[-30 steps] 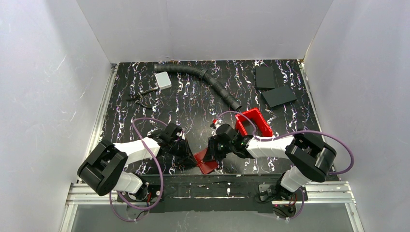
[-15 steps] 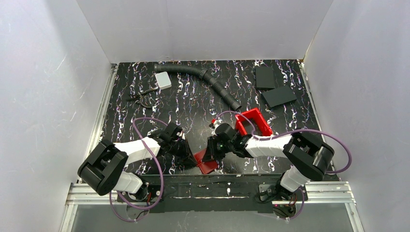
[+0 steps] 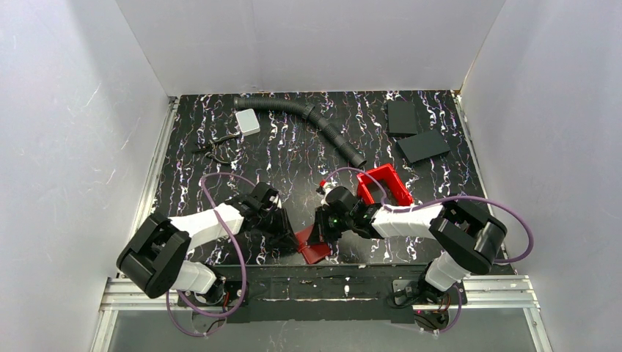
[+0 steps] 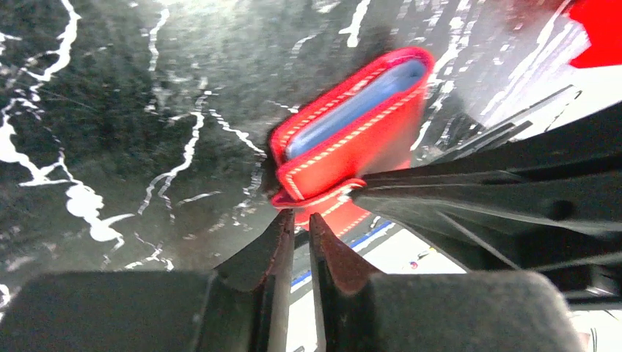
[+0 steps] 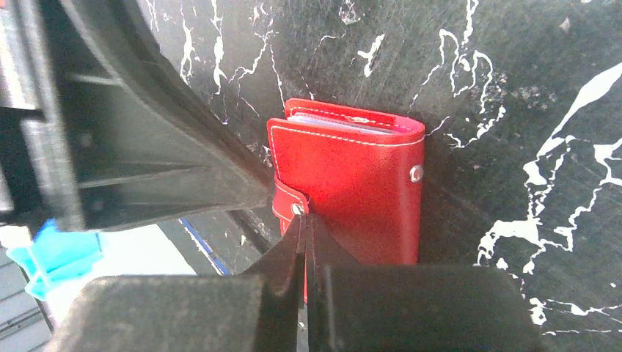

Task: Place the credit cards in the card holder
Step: Close the card holder at the center of the board.

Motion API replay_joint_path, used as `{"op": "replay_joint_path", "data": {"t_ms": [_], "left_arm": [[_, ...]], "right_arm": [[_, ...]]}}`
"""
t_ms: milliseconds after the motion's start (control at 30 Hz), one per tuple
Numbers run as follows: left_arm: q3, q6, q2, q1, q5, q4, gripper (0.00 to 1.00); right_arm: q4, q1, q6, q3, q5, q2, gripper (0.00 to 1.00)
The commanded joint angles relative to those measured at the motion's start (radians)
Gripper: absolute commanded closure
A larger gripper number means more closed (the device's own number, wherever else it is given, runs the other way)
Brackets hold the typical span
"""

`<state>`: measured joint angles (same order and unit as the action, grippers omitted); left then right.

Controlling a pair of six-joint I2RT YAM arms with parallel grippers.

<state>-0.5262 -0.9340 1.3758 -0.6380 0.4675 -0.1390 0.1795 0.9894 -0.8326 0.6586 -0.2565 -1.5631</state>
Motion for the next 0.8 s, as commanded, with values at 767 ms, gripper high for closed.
{"op": "replay_joint_path", "data": {"t_ms": [767], "left_arm": [[-0.201,0.092,0.193,0.0,-0.001,-0.048,0.96]], "right_arm": [[-0.091,0.005,-0.031,-0.006,0.038,0.102,0.99]]}}
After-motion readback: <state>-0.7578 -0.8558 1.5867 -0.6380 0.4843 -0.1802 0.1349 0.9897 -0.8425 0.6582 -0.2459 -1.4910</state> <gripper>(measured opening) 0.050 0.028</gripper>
